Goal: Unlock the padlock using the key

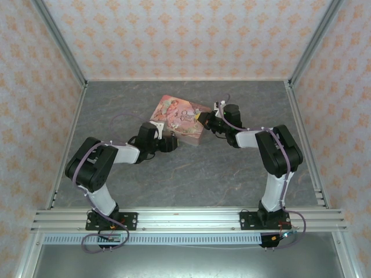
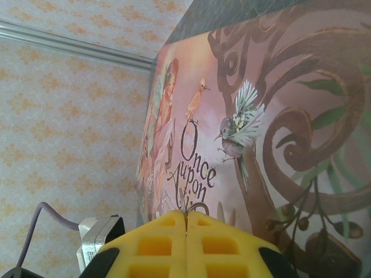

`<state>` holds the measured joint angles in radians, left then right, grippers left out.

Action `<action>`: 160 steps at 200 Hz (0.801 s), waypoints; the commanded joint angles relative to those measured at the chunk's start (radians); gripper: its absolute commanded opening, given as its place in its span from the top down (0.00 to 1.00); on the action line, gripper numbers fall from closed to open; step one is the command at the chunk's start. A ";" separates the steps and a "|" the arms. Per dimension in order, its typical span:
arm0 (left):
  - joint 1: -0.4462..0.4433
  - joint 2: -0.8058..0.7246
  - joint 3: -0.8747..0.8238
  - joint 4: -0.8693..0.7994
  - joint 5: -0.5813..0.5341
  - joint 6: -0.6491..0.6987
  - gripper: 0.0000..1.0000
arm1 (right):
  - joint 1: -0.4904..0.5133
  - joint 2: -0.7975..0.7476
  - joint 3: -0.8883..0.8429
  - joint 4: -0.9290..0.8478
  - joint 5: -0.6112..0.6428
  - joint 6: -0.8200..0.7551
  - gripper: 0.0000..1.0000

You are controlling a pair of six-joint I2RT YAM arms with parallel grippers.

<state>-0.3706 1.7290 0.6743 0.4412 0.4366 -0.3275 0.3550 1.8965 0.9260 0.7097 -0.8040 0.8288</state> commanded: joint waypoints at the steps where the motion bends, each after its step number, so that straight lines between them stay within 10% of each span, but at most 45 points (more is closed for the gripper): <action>1: -0.011 0.014 0.010 0.081 -0.052 0.040 0.32 | 0.009 0.015 0.011 -0.039 0.012 -0.026 1.00; 160: -0.025 0.086 0.068 0.092 -0.002 0.031 0.50 | 0.008 0.006 0.008 -0.075 0.007 -0.046 1.00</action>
<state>-0.3847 1.8019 0.7158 0.4988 0.4301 -0.2901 0.3550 1.8965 0.9291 0.7002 -0.8051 0.8104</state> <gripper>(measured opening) 0.513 0.041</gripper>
